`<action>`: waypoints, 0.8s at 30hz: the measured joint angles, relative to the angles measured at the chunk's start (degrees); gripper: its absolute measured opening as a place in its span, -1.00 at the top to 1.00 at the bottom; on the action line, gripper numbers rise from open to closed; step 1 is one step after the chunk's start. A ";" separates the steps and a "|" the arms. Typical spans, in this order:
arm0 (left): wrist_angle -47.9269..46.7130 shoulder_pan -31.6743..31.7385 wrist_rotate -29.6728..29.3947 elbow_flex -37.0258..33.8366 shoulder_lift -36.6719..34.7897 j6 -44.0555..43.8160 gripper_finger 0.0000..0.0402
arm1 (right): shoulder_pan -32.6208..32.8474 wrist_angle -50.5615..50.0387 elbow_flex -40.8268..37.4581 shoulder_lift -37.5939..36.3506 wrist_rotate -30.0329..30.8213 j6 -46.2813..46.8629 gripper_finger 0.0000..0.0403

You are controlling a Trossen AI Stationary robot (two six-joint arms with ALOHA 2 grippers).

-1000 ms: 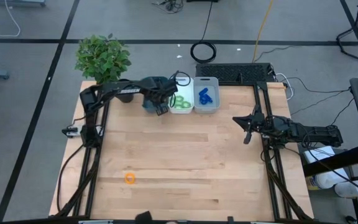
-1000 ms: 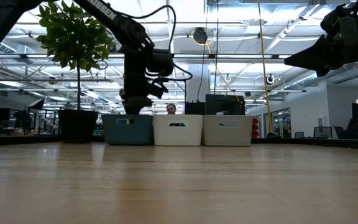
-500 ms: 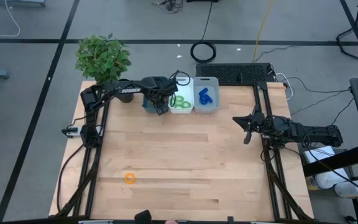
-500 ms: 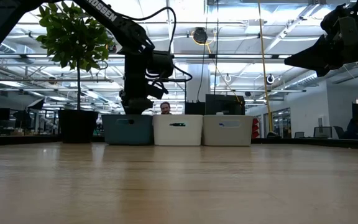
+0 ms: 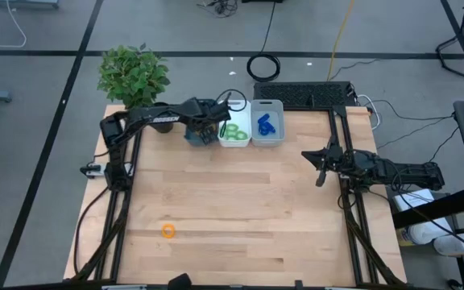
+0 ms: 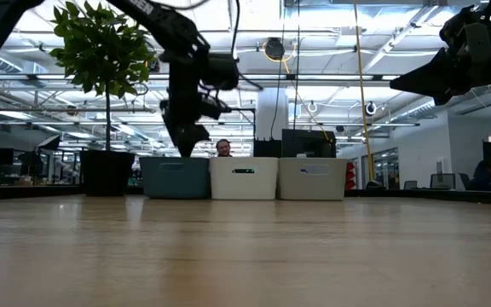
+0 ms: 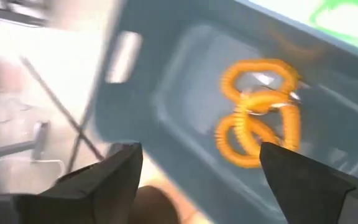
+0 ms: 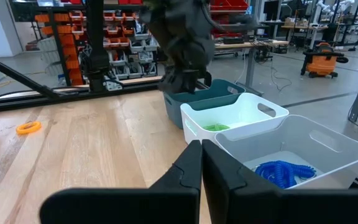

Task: Sort spring keychains
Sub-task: Put the yellow spring keychain in the blue bin

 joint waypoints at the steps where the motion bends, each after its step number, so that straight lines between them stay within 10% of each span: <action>1: 0.01 -0.57 -1.70 0.02 -0.75 -0.92 -0.66 | 0.00 0.01 0.02 0.00 0.00 0.00 1.00; 24: -14.43 -24.61 -13.23 -0.08 -12.13 -27.57 -0.65 | 0.01 0.01 0.02 0.00 0.00 0.00 1.00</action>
